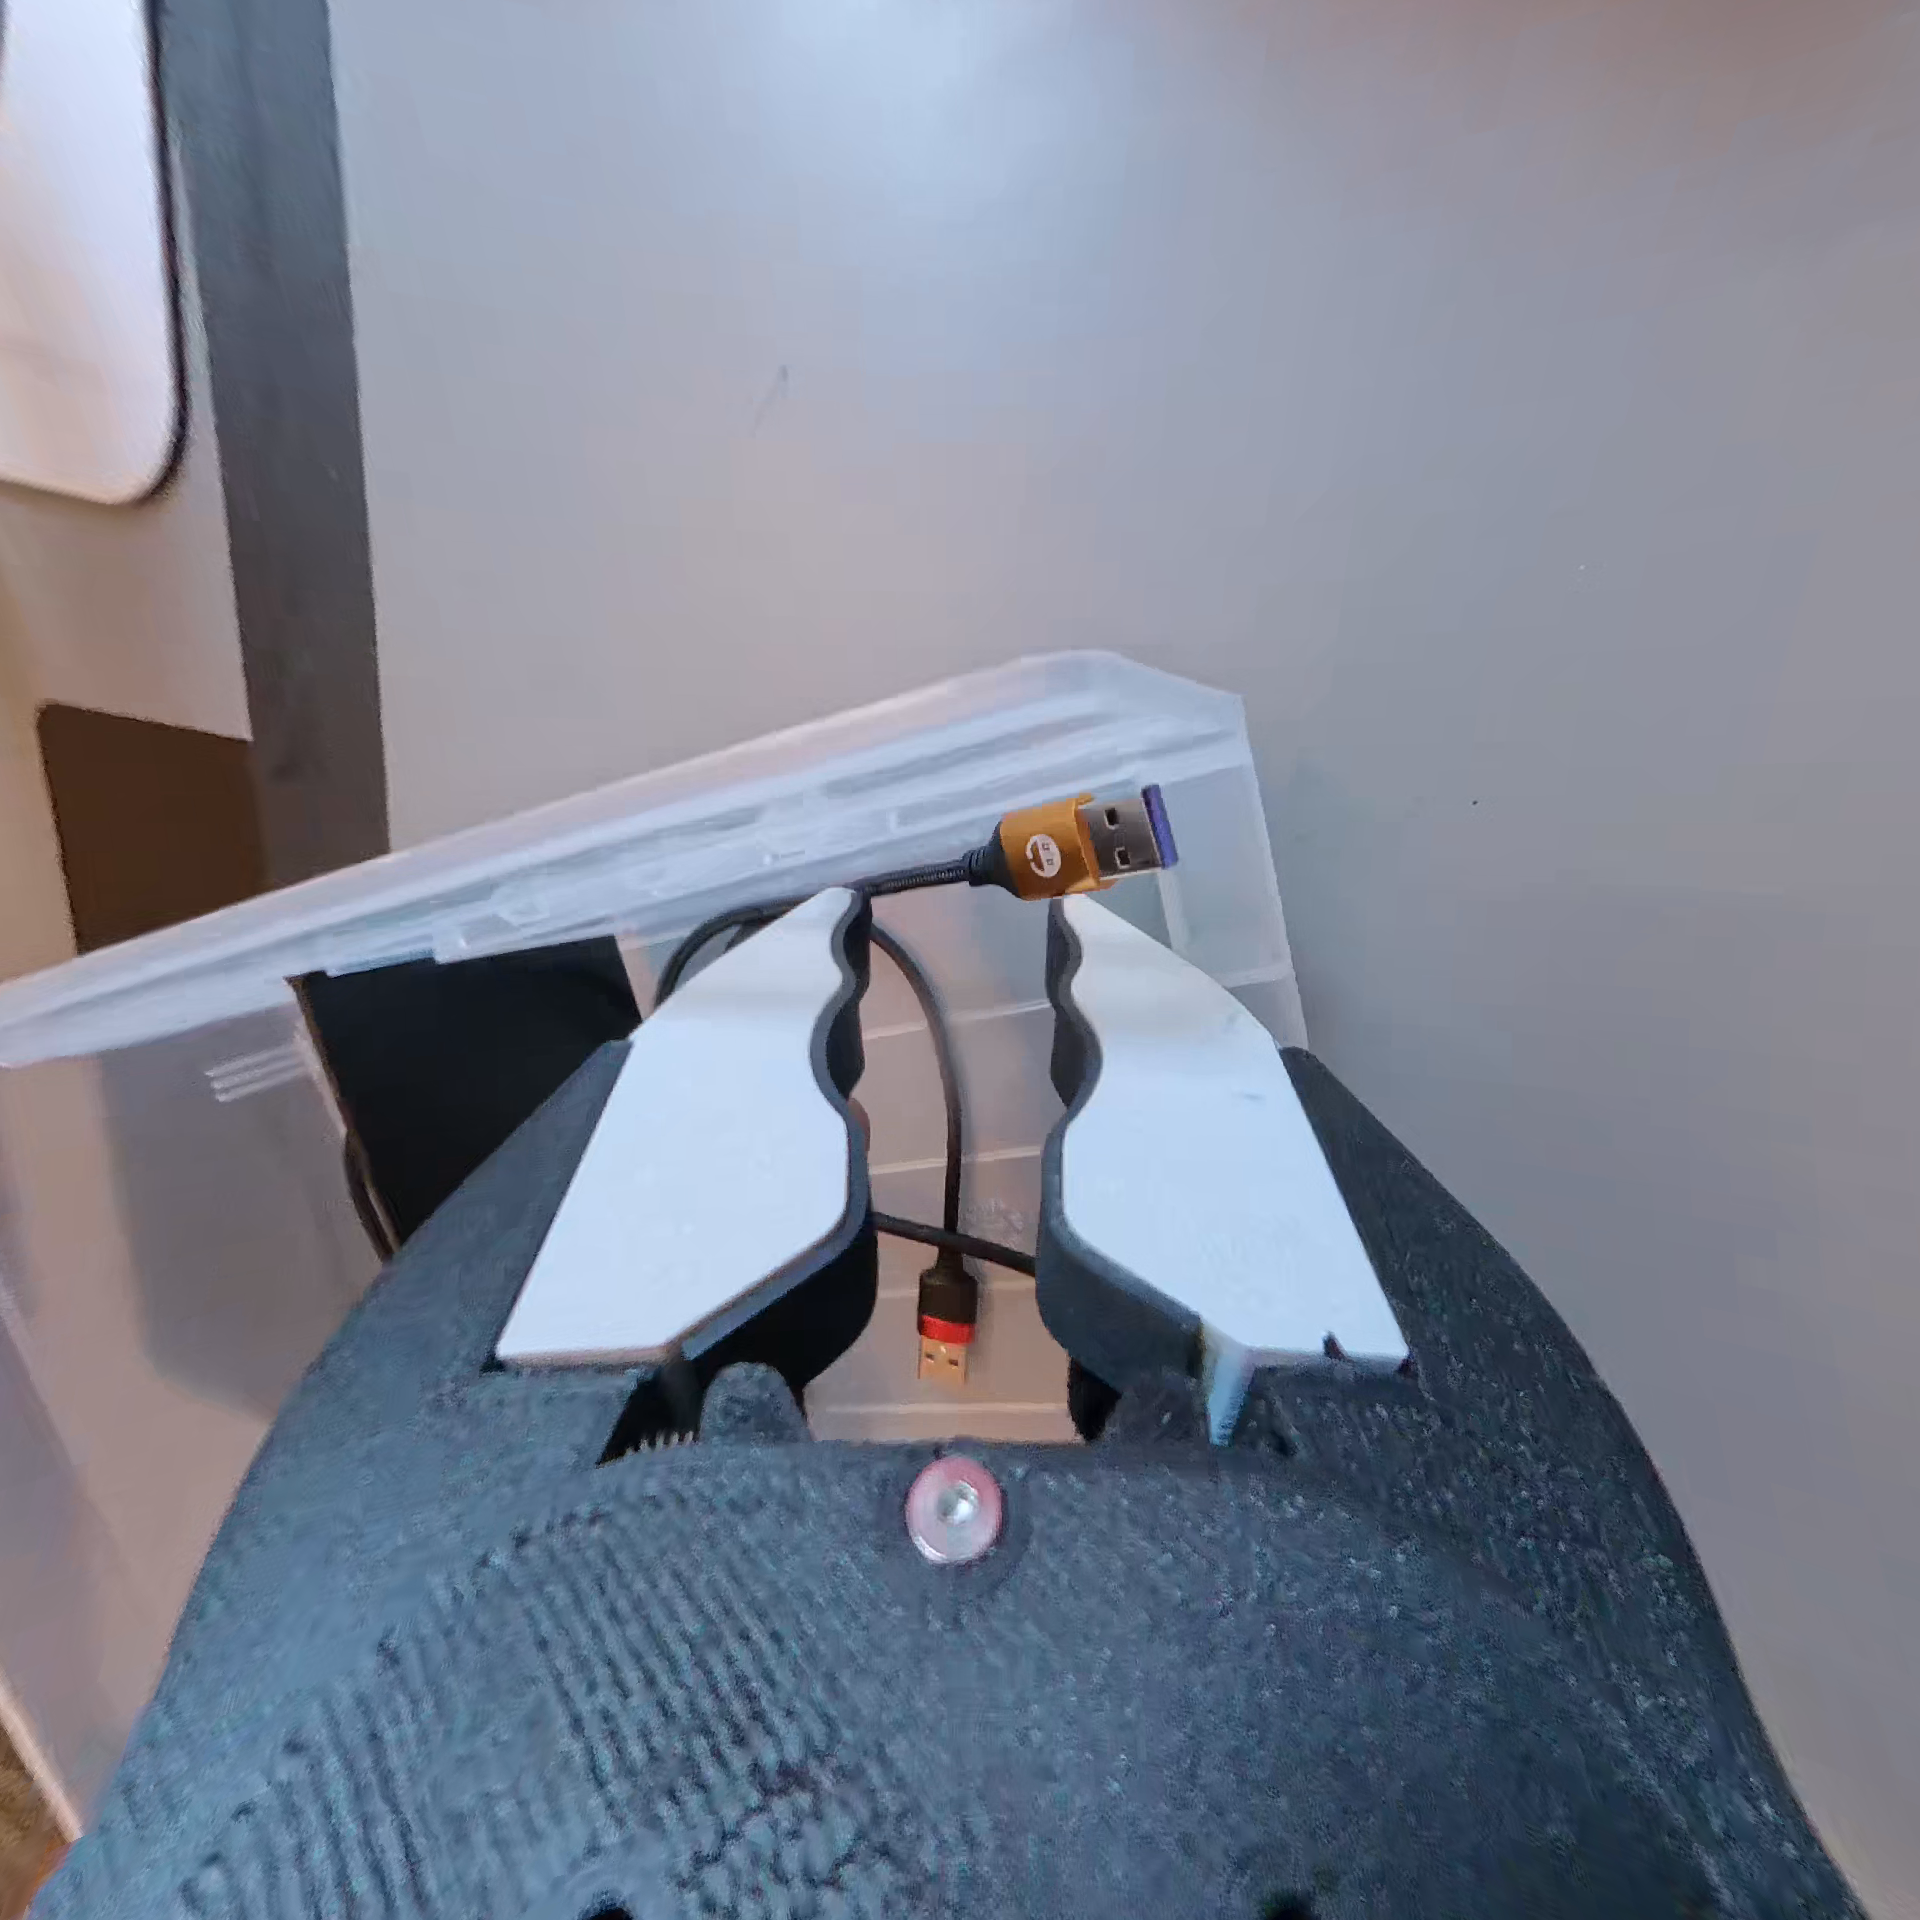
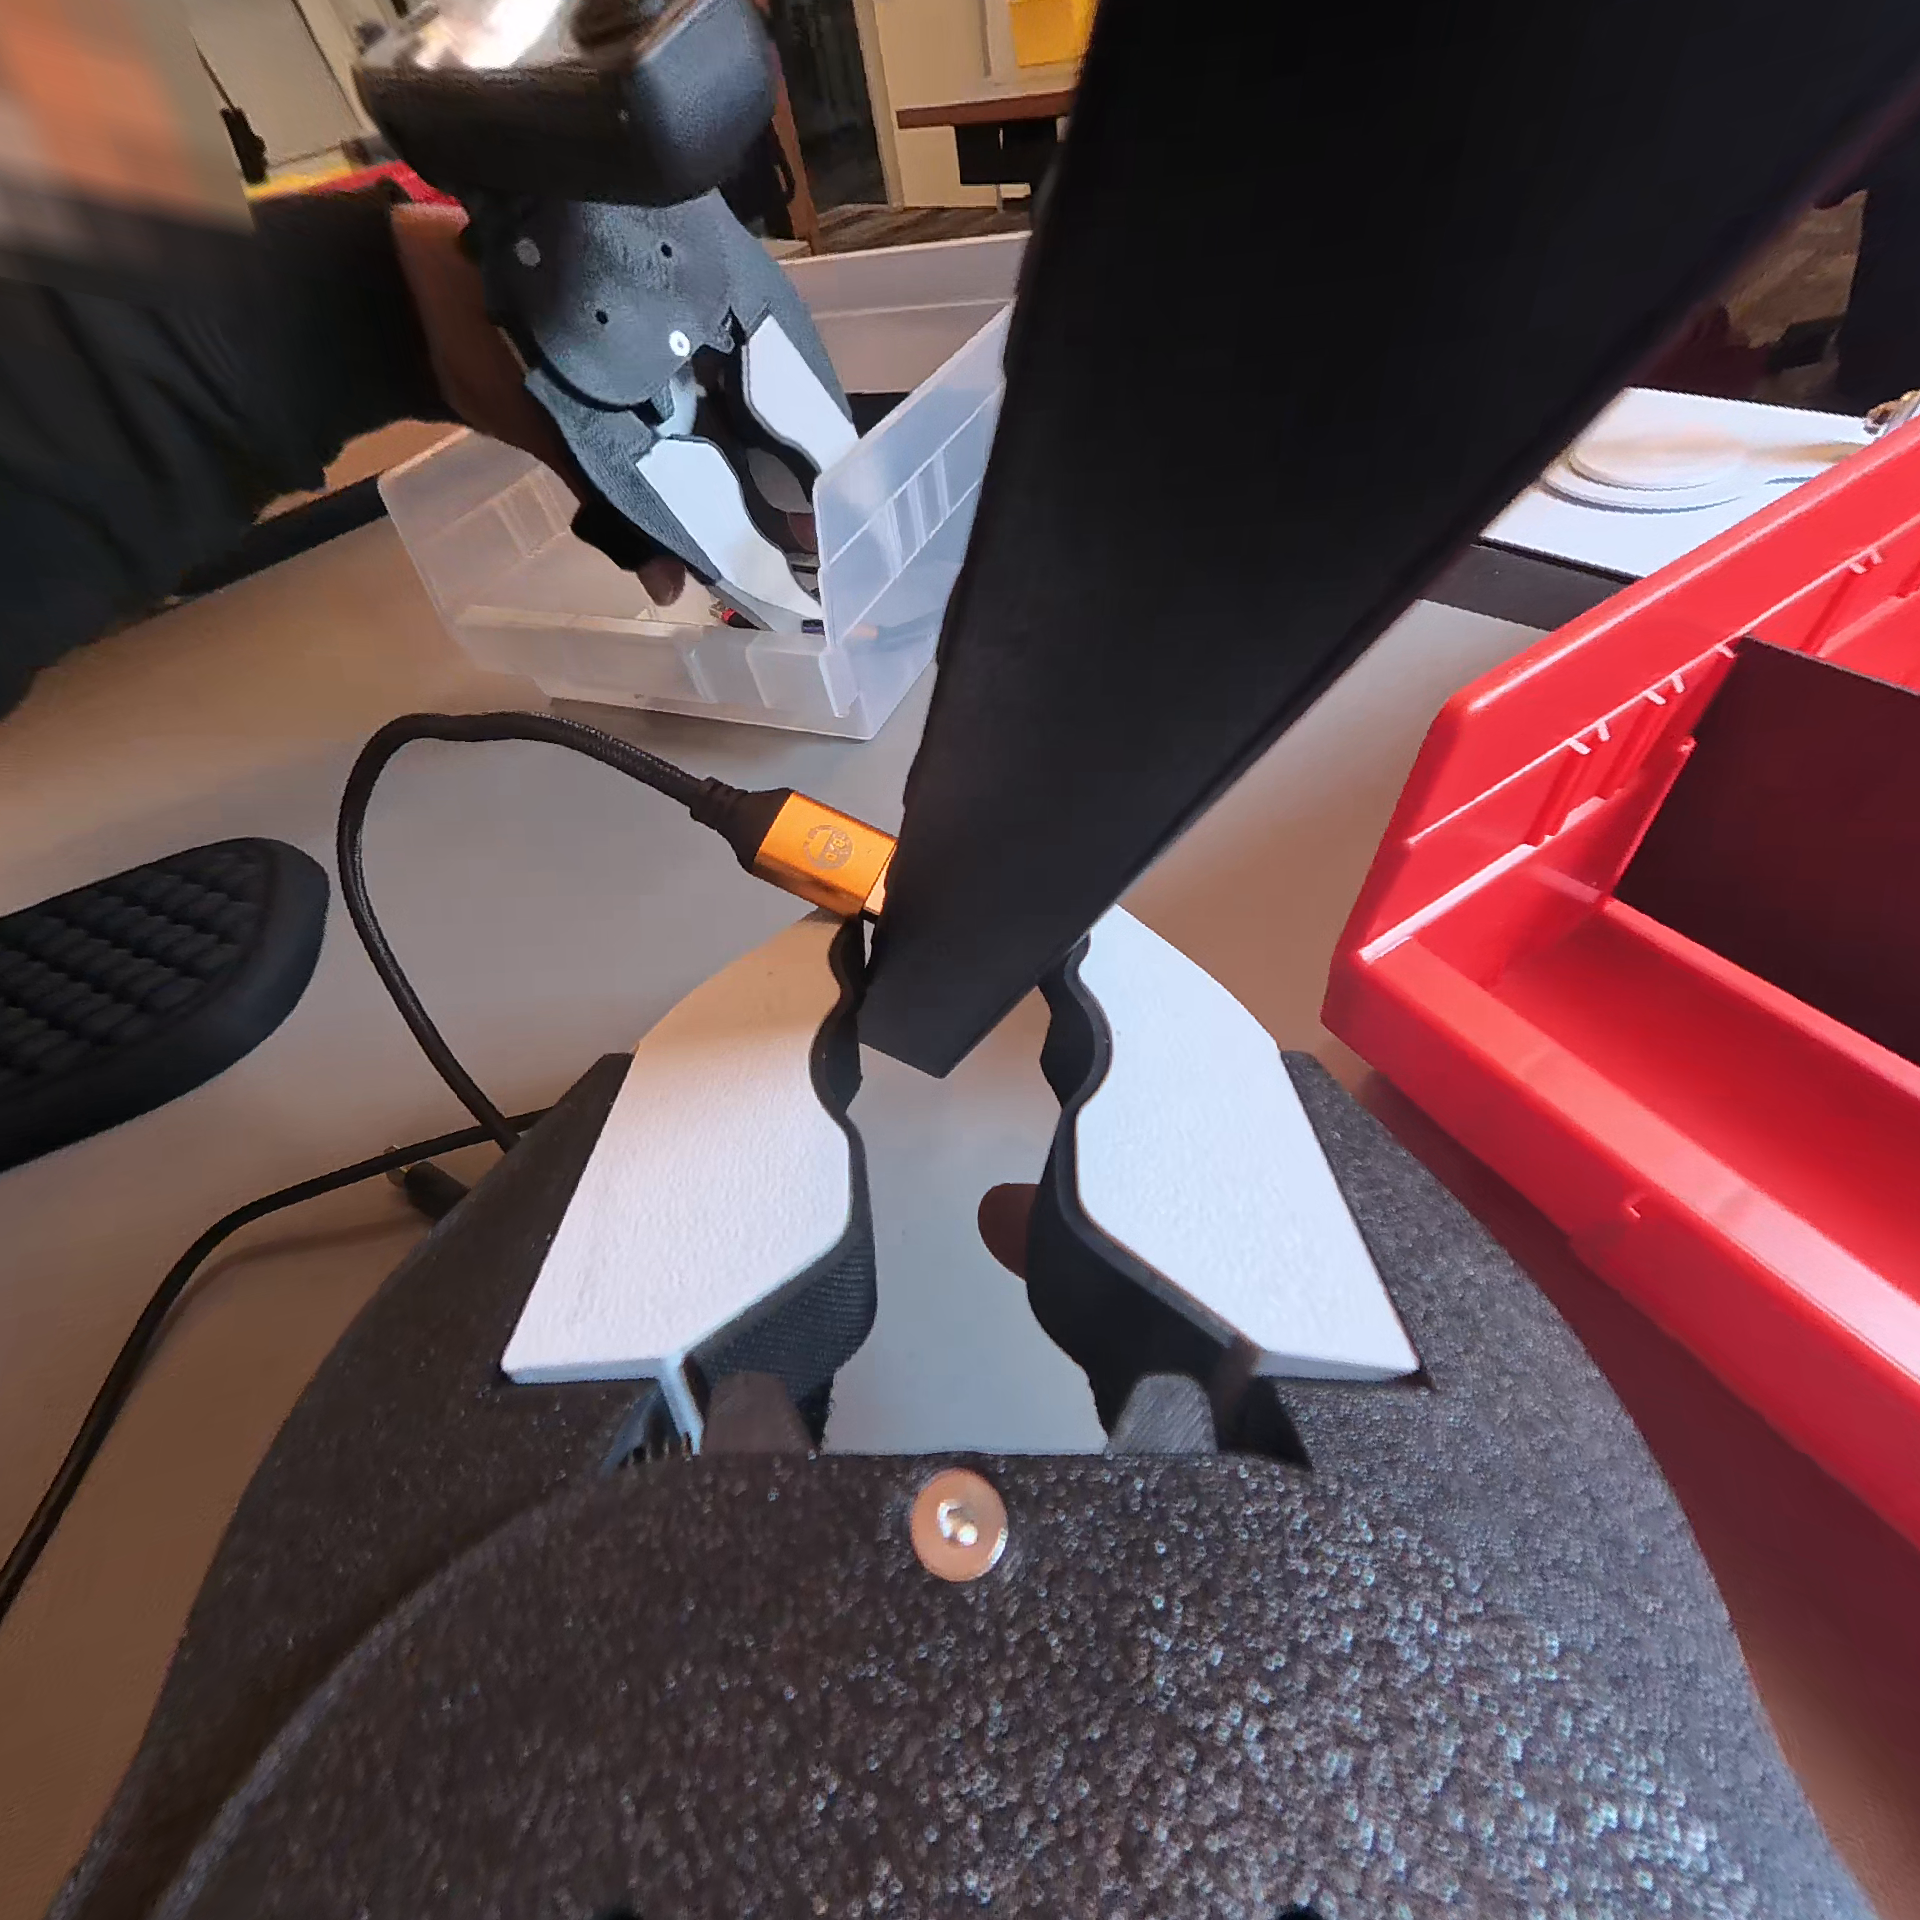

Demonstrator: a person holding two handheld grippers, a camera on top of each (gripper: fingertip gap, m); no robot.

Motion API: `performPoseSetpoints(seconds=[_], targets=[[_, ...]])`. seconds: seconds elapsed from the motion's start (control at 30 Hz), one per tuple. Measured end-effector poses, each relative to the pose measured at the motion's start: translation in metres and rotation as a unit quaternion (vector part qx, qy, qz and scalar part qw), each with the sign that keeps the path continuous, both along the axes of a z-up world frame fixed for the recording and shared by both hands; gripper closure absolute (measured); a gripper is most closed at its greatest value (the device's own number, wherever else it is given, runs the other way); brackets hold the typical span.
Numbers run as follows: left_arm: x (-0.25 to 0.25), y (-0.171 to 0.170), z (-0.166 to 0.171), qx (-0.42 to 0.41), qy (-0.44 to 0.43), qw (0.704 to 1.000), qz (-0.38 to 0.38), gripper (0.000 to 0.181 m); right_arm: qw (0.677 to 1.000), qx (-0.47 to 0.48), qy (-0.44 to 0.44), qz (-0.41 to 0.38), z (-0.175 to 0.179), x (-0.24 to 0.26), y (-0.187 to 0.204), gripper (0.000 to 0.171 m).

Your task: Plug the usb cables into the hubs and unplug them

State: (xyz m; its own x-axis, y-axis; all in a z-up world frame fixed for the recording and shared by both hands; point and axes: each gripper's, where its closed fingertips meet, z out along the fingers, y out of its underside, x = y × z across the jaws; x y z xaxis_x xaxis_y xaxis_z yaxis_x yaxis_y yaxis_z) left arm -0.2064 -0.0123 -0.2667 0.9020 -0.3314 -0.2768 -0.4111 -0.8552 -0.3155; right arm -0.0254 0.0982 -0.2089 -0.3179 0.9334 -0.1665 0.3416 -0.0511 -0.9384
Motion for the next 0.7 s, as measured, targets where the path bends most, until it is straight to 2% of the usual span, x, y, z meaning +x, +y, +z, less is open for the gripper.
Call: performPoseSetpoints(seconds=[0.03,0.13,0.33,0.5,0.7], targets=[[0.000,0.002,0.000,0.019,0.002,1.000,-0.004,0.149,1.000,-0.001,-0.001,0.001,0.000,0.000,0.000,0.139],[-0.001,0.006,0.001,0.081,0.003,0.997,-0.006,0.150,1.000,-0.003,-0.003,0.003,-0.001,0.000,-0.001,0.139],[0.004,0.012,0.002,0.145,0.038,0.989,0.000,0.181,1.000,-0.003,-0.005,0.005,-0.003,-0.001,-0.002,0.139],[0.003,0.014,0.012,0.172,0.059,0.983,0.015,0.181,1.000,-0.003,-0.003,0.005,-0.002,0.000,-0.003,0.139],[0.011,0.011,0.059,0.251,0.017,0.967,0.038,0.181,1.000,-0.007,0.001,0.005,0.001,0.000,-0.002,0.139]])
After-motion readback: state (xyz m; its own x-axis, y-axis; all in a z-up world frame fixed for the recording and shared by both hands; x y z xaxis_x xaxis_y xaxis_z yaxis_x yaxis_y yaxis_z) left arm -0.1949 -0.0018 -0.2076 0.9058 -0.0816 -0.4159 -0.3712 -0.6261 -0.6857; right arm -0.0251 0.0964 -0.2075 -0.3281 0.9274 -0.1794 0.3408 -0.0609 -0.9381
